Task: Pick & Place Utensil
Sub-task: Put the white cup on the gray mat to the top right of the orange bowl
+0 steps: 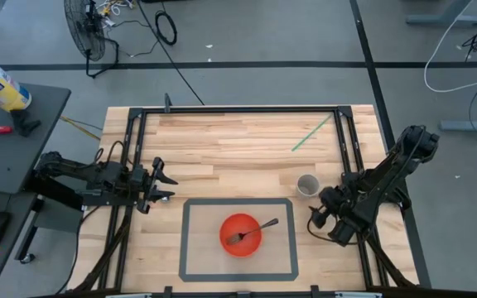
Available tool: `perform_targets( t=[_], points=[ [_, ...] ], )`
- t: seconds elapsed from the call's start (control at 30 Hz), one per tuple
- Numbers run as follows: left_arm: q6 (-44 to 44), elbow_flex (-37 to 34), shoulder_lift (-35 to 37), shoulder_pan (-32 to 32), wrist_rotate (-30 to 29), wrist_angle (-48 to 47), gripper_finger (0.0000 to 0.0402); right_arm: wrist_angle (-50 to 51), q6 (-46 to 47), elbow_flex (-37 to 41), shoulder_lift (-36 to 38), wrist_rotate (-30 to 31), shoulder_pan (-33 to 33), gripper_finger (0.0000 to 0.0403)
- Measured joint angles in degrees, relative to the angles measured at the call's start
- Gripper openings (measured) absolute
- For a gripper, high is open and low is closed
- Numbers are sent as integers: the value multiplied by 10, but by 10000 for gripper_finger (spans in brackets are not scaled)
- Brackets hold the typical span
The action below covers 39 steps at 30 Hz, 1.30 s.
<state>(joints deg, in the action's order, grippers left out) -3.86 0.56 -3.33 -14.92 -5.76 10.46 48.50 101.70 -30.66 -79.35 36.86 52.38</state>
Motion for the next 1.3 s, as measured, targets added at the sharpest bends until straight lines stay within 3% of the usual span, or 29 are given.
perform_targets(
  t=[0.37, 0.57, 0.73, 0.93, 1.07, 1.17, 1.3],
  points=[
    [0, 0, 0, 0, 0, 0, 163, -49, -60, 14, 0, 134, -30, 394],
    [0, 0, 0, 0, 0, 0, 163, -184, -128, 57, 0, 194, -66, 394],
    [0, 0, 0, 0, 0, 0, 163, -229, -168, 70, 0, 243, -88, 392],
    [0, 0, 0, 0, 0, 0, 163, -260, -214, 71, 0, 246, -102, 353],
    [0, 0, 0, 0, 0, 0, 163, -242, -238, 51, 9, 215, -102, 324],
    [0, 0, 0, 0, 0, 0, 163, -223, -278, 13, 18, 204, -101, 327],
    [0, 0, 0, 0, 0, 0, 163, -253, -371, -30, 21, 239, -101, 340]
  ],
)
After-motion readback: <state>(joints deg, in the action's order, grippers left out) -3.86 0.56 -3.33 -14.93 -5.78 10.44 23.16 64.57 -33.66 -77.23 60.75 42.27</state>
